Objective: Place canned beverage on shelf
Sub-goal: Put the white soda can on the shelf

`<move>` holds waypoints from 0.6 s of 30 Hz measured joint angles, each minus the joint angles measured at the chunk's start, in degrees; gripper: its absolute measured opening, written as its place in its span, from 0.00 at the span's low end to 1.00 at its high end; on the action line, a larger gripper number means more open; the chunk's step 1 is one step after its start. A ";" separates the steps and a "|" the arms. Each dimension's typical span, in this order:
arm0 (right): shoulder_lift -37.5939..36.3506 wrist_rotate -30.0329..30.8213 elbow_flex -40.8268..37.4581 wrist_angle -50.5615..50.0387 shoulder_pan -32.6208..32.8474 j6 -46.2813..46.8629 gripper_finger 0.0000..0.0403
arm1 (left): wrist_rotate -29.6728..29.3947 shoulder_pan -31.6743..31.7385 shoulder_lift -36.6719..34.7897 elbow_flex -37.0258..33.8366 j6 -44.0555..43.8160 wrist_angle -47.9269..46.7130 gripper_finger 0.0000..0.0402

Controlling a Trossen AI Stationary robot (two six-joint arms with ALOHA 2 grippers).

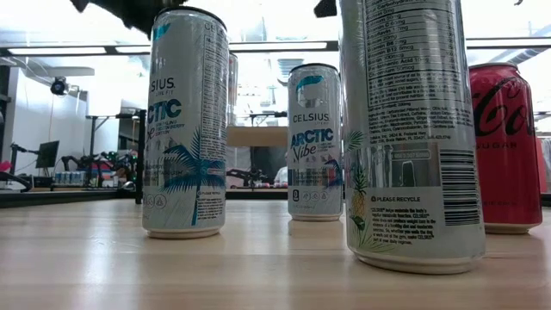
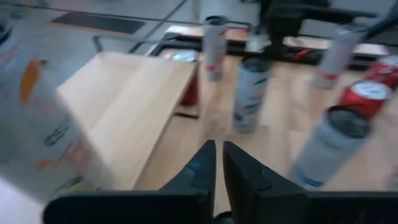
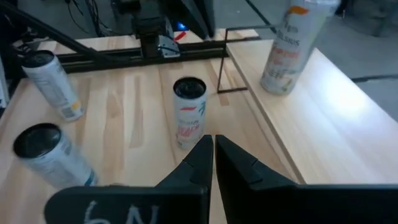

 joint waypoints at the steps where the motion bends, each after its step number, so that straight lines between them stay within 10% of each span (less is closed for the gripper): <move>1: 0.99 0.63 0.00 1.33 -0.16 -0.81 0.02 | -1.04 0.36 0.28 -0.90 -0.03 1.15 0.01; 18: 17.76 -0.49 7.81 12.05 -12.81 -4.11 0.02 | -2.80 9.56 3.61 -2.97 4.15 7.01 0.00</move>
